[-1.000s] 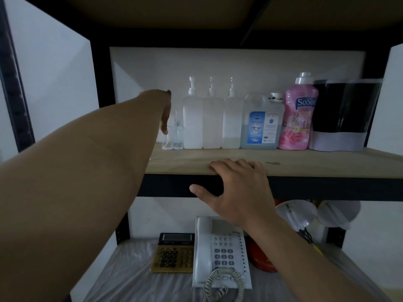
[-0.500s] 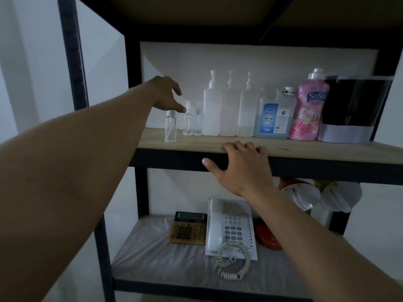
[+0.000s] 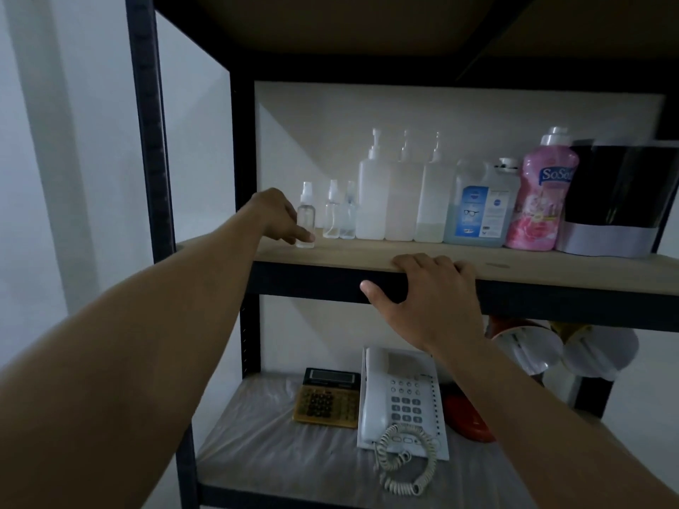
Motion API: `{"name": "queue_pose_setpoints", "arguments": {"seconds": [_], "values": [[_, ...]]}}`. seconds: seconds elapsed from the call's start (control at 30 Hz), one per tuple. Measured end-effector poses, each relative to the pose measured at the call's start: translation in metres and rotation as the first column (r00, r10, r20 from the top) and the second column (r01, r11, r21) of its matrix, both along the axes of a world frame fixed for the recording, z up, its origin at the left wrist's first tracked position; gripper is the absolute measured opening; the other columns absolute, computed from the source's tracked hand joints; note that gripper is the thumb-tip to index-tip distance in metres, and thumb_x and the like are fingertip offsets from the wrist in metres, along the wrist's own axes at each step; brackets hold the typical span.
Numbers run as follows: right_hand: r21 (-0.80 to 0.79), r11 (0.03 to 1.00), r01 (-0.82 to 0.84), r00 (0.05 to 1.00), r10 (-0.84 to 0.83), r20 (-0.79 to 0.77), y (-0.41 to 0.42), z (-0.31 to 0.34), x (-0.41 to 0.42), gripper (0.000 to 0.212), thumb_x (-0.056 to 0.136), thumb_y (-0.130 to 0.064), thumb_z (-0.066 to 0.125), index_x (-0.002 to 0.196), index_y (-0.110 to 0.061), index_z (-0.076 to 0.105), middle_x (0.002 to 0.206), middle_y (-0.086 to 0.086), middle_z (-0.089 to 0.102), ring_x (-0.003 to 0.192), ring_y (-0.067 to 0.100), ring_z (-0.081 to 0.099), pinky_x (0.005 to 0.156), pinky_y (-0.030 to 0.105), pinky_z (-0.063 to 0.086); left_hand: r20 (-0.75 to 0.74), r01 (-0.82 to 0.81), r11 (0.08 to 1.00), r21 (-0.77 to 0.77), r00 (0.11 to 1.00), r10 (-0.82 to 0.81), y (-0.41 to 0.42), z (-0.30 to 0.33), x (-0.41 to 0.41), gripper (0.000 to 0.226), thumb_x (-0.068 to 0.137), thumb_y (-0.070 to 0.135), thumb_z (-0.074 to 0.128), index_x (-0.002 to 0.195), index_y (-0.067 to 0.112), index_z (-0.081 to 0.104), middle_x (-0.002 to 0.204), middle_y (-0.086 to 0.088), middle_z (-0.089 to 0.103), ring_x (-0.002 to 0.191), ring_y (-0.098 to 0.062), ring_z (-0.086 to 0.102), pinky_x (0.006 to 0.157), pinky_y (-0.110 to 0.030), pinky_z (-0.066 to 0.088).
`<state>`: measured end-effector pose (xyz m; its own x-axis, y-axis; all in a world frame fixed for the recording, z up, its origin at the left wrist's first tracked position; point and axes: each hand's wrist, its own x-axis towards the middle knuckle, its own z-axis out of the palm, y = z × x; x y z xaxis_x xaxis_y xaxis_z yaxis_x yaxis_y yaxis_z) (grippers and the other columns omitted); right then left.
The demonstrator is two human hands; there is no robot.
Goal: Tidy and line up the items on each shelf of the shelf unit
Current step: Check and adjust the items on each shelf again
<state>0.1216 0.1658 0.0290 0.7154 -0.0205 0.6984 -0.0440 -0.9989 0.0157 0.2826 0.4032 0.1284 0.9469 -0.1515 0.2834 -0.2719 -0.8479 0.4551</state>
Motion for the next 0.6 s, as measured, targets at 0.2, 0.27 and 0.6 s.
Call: {"name": "queue_pose_setpoints", "arguments": {"seconds": [0.2, 0.27, 0.6], "values": [[0.013, 1.0, -0.012, 0.998, 0.011, 0.069, -0.002, -0.006, 0.007, 0.075, 0.087, -0.084, 0.03, 0.116, -0.026, 0.068, 0.114, -0.005, 0.07, 0.102, 0.024, 0.061, 0.097, 0.046, 0.033, -0.027, -0.047, 0.995, 0.083, 0.998, 0.05, -0.014, 0.005, 0.027, 0.051, 0.07, 0.05, 0.087, 0.098, 0.009, 0.075, 0.074, 0.008, 0.071, 0.073, -0.005, 0.065, 0.061, -0.02, 0.045], [0.008, 1.0, -0.012, 0.996, 0.011, 0.09, -0.003, -0.007, 0.009, 0.073, 0.087, -0.083, 0.033, 0.112, -0.026, 0.069, 0.11, -0.005, 0.071, 0.099, 0.024, 0.062, 0.095, 0.045, 0.033, -0.022, -0.071, 0.986, 0.152, 0.997, 0.075, -0.019, 0.007, 0.034, 0.052, 0.073, 0.056, 0.082, 0.095, 0.009, 0.077, 0.08, 0.006, 0.073, 0.082, -0.01, 0.07, 0.068, -0.02, 0.049], [-0.012, 1.0, -0.023, 0.988, 0.024, 0.154, -0.004, -0.011, 0.015, 0.068, 0.087, -0.082, 0.038, 0.108, -0.026, 0.071, 0.105, -0.006, 0.071, 0.093, 0.023, 0.062, 0.09, 0.041, 0.03, -0.041, -0.122, 0.98, 0.157, 0.991, 0.13, -0.032, 0.01, 0.063, 0.057, 0.07, 0.049, 0.088, 0.101, 0.004, 0.071, 0.089, 0.0, 0.078, 0.089, -0.016, 0.073, 0.09, -0.029, 0.056]]}}
